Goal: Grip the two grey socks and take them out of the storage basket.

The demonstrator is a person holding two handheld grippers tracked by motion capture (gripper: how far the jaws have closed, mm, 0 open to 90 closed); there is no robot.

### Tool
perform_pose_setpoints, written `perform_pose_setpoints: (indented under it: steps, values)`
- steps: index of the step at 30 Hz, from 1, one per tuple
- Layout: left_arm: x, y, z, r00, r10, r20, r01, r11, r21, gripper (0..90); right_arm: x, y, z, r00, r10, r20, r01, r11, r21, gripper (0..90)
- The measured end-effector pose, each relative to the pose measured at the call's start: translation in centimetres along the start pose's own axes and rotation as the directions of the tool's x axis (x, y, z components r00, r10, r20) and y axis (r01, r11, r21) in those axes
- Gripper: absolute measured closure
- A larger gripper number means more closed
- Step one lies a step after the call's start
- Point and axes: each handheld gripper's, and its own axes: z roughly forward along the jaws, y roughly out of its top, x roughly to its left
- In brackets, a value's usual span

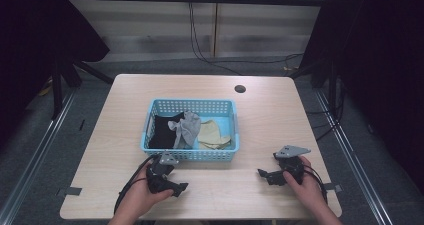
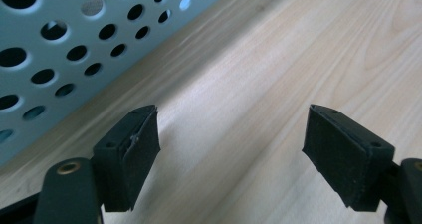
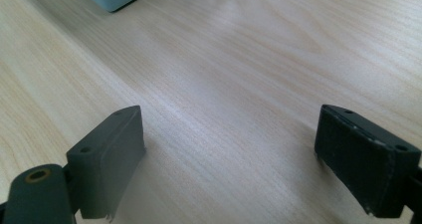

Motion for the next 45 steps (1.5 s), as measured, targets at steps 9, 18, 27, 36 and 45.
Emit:
perform_pose_setpoints:
  steps: [9,18,27,36,45]
  values:
    - [1.1,1.0,-1.9,0.9987,-0.049,0.012,0.049,0.9967,0.065,21.9,0.0,0.0,0.0,1.0,0.0,0.0,0.0,1.0,0.0,11.8]
    - [1.7,3.0,-3.5,0.9965,-0.08,0.026,0.077,0.9928,0.092,22.1,0.0,0.0,0.0,1.0,0.0,0.0,0.0,1.0,0.0,11.8]
    - [2.6,5.8,-4.9,0.9936,-0.108,0.035,0.103,0.9886,0.11,22.3,0.0,0.0,0.0,1.0,0.001,0.0,-0.001,1.0,0.0,11.8]
    - [3.6,7.8,-6.1,0.9901,-0.14,0.007,0.138,0.9799,0.144,22.3,0.0,0.0,0.0,1.0,0.001,0.0,-0.001,1.0,0.0,11.8]
    - [4.9,9.9,-6.2,0.983,-0.183,-0.017,0.183,0.9738,0.135,22.4,0.0,0.0,0.0,1.0,0.004,0.001,-0.004,1.0,-0.002,11.8]
